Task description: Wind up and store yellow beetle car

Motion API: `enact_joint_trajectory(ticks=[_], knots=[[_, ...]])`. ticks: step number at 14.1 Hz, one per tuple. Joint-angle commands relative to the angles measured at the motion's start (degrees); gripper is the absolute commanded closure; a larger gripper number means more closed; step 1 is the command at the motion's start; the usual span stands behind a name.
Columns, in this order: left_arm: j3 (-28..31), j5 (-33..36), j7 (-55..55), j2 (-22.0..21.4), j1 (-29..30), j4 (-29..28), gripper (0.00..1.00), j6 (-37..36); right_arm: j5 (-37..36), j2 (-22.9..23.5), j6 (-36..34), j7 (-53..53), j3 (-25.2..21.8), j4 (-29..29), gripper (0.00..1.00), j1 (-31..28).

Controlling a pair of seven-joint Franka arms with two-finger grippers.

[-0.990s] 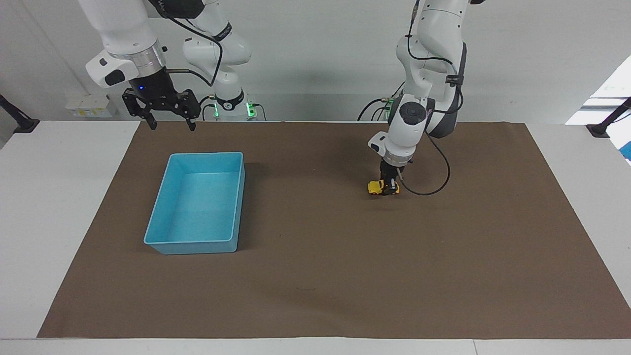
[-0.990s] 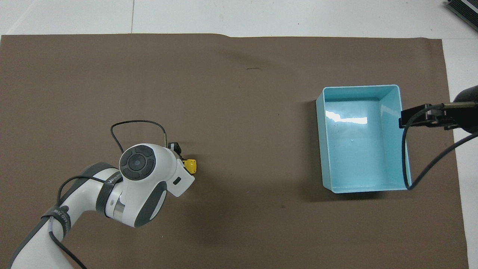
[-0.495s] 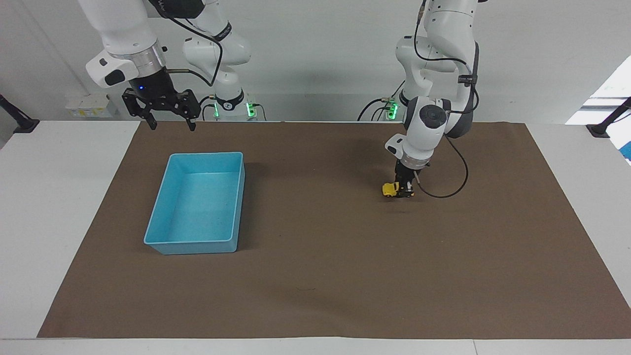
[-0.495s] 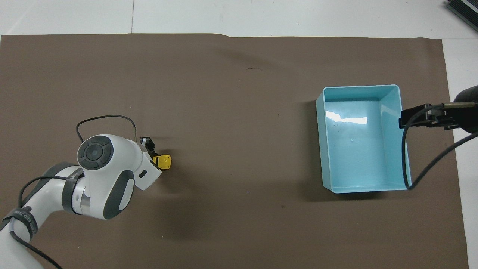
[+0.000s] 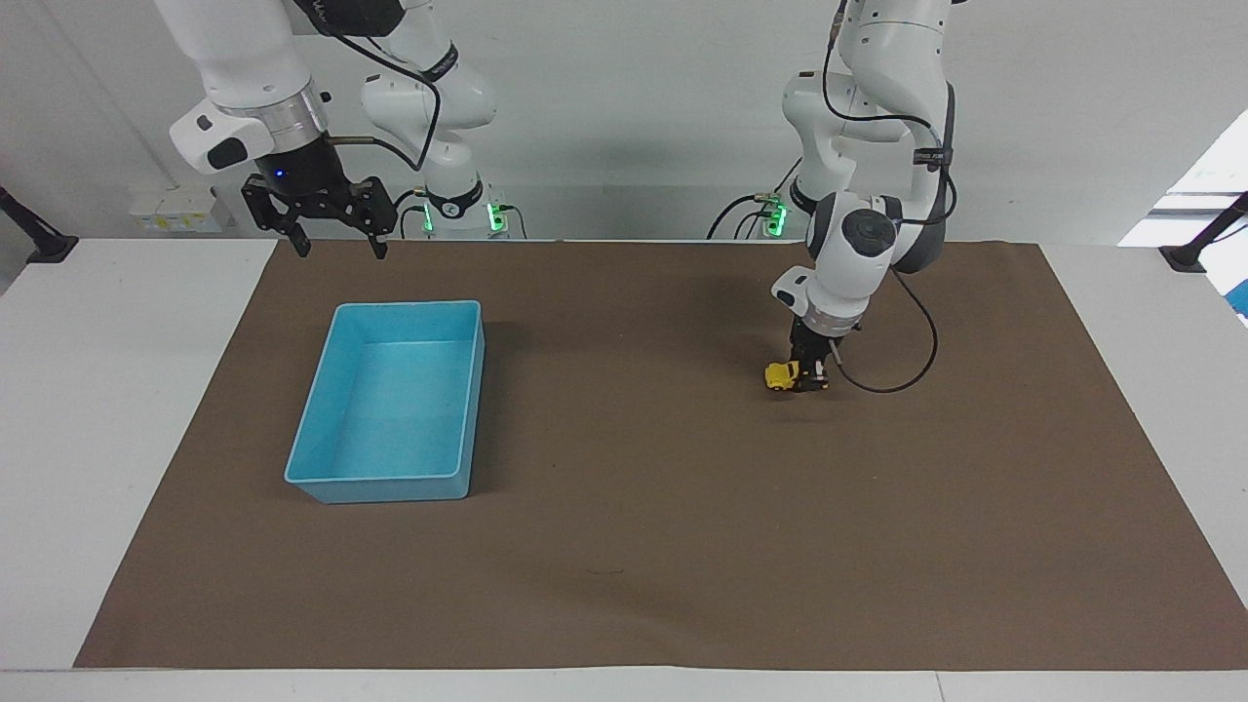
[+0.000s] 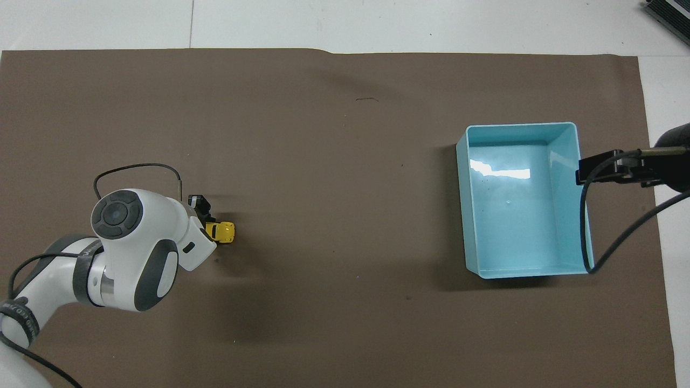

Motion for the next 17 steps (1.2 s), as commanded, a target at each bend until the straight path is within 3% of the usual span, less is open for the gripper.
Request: enact_joint_trajectory(ticks=[1,6,10,14,17], knots=[[0.0,-0.1,-0.7,-1.5,-0.4,3.6,0.00,-6.3,1.3,-0.7,-0.1,0.4,-0.1,-0.4,0.00,-0.6],[0.1,-0.2,-10.9,-4.4,-0.8,12.7,0.00,-17.1,1.3,-0.7,-0.1,0.4,0.0,-0.4,0.00,-0.6],[0.5,-0.1,-23.4,-6.6,0.2,16.5,0.00,-17.9,1.3,-0.7,-0.1,0.4,0.0,-0.3,0.00,-0.6],[1.1,0.3,-45.1,-5.5,0.9,22.2,0.00,-23.0,1.2,-0.7,-0.1,0.4,0.0,-0.3,0.00,-0.6],[1.0,0.5,-60.9,-5.6,4.7,25.6,0.00,-26.1,1.2,-0.7,-0.1,0.4,0.0,-0.3,0.00,-0.6]])
